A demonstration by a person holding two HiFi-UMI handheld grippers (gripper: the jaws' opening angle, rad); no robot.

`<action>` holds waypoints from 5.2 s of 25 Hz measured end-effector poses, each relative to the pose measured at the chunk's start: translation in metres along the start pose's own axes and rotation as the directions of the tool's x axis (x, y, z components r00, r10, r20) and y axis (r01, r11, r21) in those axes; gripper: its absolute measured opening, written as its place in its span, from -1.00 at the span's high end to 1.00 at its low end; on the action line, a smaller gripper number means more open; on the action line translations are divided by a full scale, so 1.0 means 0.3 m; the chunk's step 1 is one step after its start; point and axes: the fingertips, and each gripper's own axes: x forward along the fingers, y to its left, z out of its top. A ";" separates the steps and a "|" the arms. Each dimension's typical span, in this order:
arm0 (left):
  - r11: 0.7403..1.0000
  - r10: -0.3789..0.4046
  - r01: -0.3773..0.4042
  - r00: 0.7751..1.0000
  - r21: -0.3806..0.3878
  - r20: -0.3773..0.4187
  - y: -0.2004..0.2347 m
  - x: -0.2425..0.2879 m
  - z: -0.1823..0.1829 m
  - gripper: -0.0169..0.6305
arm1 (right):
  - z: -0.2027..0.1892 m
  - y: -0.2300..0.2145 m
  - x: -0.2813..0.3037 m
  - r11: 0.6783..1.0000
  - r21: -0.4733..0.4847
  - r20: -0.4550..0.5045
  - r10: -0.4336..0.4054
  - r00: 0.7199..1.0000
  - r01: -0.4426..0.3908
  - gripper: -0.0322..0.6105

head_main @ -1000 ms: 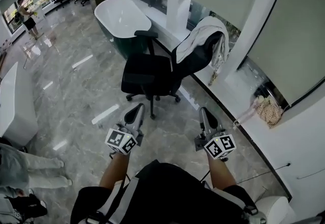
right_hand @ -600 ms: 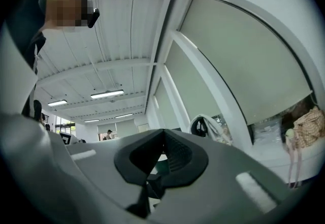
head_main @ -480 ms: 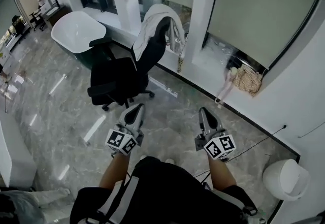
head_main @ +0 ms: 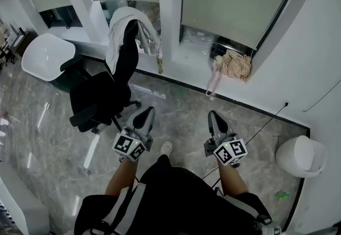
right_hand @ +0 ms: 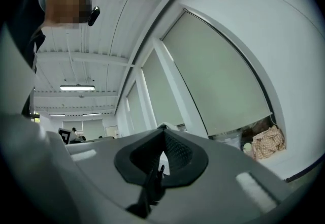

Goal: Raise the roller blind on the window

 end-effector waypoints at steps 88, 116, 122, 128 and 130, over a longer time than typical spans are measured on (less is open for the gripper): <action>0.455 -0.882 0.880 0.466 -0.134 0.066 -0.960 2.969 -0.142 0.82 | 0.931 -1.805 0.269 0.667 -0.094 0.428 -0.643 0.635 0.739 0.89; 0.523 -0.829 0.838 0.543 -0.157 0.136 -0.872 2.947 -0.106 0.90 | 0.967 -1.802 0.374 0.756 -0.237 0.362 -0.514 0.778 0.610 0.89; 0.541 -0.811 0.826 0.562 -0.157 0.162 -0.739 2.841 -0.059 0.90 | 1.085 -1.766 0.563 0.812 -0.317 0.374 -0.368 0.851 0.490 0.89; 0.564 -0.800 0.815 0.579 -0.132 0.159 -0.650 2.768 -0.035 0.90 | 1.297 -1.736 0.804 0.849 -0.373 0.348 -0.245 0.905 0.373 0.65; 0.572 -0.792 0.811 0.586 -0.124 0.171 -0.619 2.764 -0.029 0.90 | 1.366 -1.726 0.883 0.850 -0.395 0.346 -0.213 0.914 0.348 0.63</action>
